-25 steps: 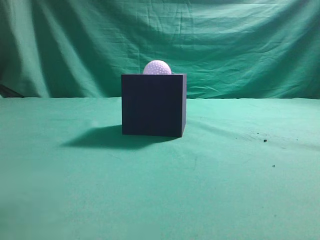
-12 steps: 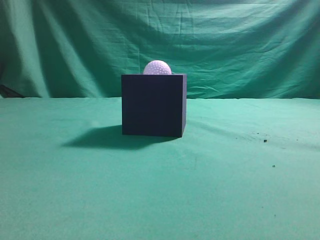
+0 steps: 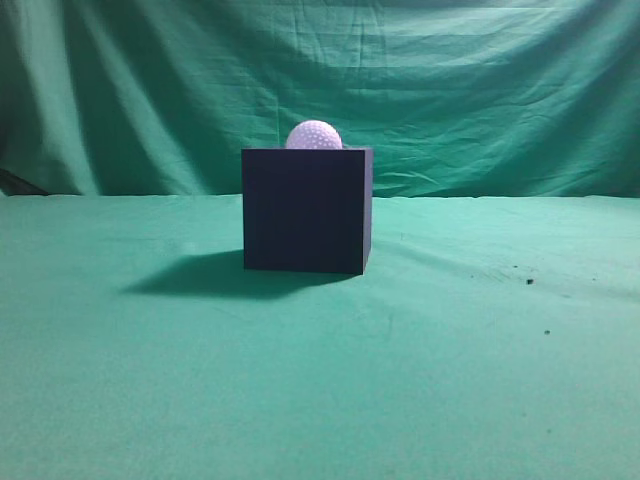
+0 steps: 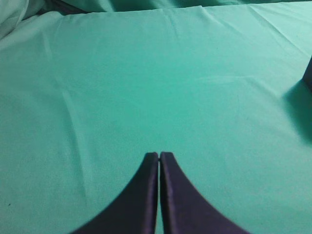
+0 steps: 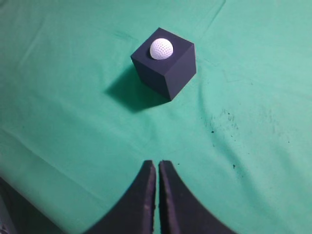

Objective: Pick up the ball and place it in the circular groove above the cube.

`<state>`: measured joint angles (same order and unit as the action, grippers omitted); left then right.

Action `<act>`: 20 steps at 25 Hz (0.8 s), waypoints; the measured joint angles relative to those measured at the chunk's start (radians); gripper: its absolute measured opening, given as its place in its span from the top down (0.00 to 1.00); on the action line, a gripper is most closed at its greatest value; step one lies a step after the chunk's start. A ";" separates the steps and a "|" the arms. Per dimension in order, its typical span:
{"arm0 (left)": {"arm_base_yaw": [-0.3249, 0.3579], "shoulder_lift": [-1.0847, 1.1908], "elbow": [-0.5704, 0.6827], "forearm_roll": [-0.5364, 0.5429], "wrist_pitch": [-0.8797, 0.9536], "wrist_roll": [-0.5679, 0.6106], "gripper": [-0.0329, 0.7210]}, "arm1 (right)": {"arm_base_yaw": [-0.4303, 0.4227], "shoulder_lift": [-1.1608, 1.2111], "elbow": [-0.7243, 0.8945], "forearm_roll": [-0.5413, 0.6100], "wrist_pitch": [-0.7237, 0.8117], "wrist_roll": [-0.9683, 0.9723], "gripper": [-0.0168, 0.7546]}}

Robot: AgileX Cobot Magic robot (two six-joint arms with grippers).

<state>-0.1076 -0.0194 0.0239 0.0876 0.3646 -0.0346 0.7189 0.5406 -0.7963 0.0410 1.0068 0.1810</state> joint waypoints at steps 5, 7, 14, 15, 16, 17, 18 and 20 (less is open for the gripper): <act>0.000 0.000 0.000 0.000 0.000 0.000 0.96 | 0.000 -0.070 0.014 0.005 0.064 0.000 0.98; 0.000 0.000 0.000 0.000 0.000 0.000 0.96 | 0.000 -0.072 0.014 0.001 0.072 -0.026 0.98; 0.000 0.000 0.000 0.000 0.000 0.000 0.96 | -0.019 -0.084 0.022 -0.006 -0.002 -0.267 0.98; 0.000 0.000 0.000 0.000 0.000 0.000 0.96 | -0.041 -0.092 0.022 -0.006 -0.017 -0.277 0.98; 0.000 0.000 0.000 0.000 0.000 0.000 0.96 | -0.064 -0.103 0.028 -0.006 -0.037 -0.285 0.98; 0.000 0.000 0.000 0.000 0.000 0.000 0.96 | -0.095 -0.114 0.037 -0.007 -0.058 -0.291 0.98; 0.000 0.000 0.000 0.000 0.000 0.000 0.96 | -0.128 -0.129 0.051 -0.007 -0.085 -0.293 0.98; 0.000 0.000 0.000 0.000 0.000 0.000 0.96 | -0.194 -0.166 0.094 -0.007 -0.154 -0.305 0.98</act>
<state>-0.1076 -0.0194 0.0239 0.0876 0.3646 -0.0346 0.5248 0.3750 -0.7019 0.0340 0.8529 -0.1242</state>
